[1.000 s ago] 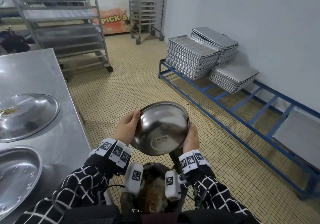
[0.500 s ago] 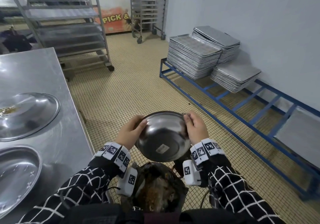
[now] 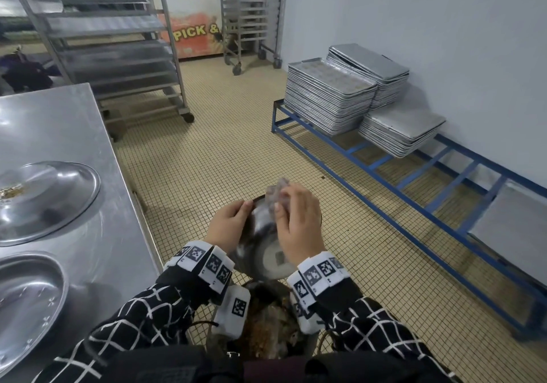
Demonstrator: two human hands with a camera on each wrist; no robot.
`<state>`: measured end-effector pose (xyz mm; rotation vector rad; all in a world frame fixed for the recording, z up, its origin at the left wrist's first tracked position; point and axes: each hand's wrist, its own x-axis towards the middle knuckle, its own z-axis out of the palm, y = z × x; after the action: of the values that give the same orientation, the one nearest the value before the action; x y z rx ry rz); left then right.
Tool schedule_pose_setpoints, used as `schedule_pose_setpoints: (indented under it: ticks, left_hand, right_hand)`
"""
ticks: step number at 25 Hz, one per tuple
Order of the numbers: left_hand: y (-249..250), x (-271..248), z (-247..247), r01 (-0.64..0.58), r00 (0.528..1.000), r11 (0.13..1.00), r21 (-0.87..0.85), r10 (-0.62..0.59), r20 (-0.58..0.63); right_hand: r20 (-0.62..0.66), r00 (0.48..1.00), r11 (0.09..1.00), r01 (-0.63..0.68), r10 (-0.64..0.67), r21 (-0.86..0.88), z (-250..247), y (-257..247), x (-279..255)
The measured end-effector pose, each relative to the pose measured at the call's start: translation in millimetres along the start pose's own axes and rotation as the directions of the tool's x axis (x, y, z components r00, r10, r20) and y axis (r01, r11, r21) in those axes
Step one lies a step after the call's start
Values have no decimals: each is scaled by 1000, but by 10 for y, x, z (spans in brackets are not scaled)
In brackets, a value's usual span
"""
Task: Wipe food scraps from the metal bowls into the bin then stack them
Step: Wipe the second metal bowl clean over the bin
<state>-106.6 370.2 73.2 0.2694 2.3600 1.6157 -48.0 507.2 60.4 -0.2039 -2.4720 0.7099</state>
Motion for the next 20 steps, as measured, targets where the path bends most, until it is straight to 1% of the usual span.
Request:
schedule_pose_setpoints:
  ticks: [2,3,4,5,6,7,8,9,10,11,13,16,18,19,20]
  left_hand:
    - [63,16,0,4,1000,996,-87,-6,-23]
    - [85,20,-10,4,1000,993,-120,-7,-23]
    - [110,17,-20,7,1000,988,-156,-11,-24]
    - [116,13,-39,20,999,983,-185,-24,-24]
    - [126,2,-57,29,999,979,-201,-34,-24]
    - [115,-2,-74,32,999,979,-200,-38,-24]
    - [105,-6,-92,30,999,982,-188,-35,-24]
    - [94,-4,-111,32,999,984,-173,-37,-28]
    - [71,6,-136,38,998,987,-158,-45,-42]
    - [50,12,-158,49,997,988,-144,-57,-57]
    - [26,20,-177,70,995,989,-128,-78,-60]
    - [50,-17,-138,63,998,995,-81,-65,-18]
    - [104,-42,-105,33,999,997,-68,-33,6]
    - [132,-52,-99,21,1000,998,-62,-20,17]
    - [147,-62,-109,19,1000,998,-64,-18,21]
  right_hand:
    - [-18,997,990,68,-71,-125,52,-79,-91]
    - [-25,996,982,80,-86,-174,52,-74,-99]
    - [-50,996,980,63,-74,-189,28,-48,-80]
    - [-80,997,988,-1,-11,-153,-3,-7,-47]
    - [-92,991,993,-106,100,-56,-31,62,-9]
    - [-70,967,967,-240,246,84,-50,151,26]
    - [-5,922,902,-378,388,210,-57,265,46]
    - [78,874,831,-482,480,279,-59,368,47]
    - [137,851,801,-524,507,289,-83,431,29]
    - [160,857,811,-515,490,279,-118,462,0]
    - [123,907,871,-422,403,252,-170,422,-37]
    - [32,976,949,-217,216,227,-148,118,-35]
    - [-15,997,989,-74,77,125,-70,-67,-60]
    - [-40,997,994,-61,65,90,-45,-95,-66]
    - [-36,991,989,-126,129,81,-53,-96,-62]
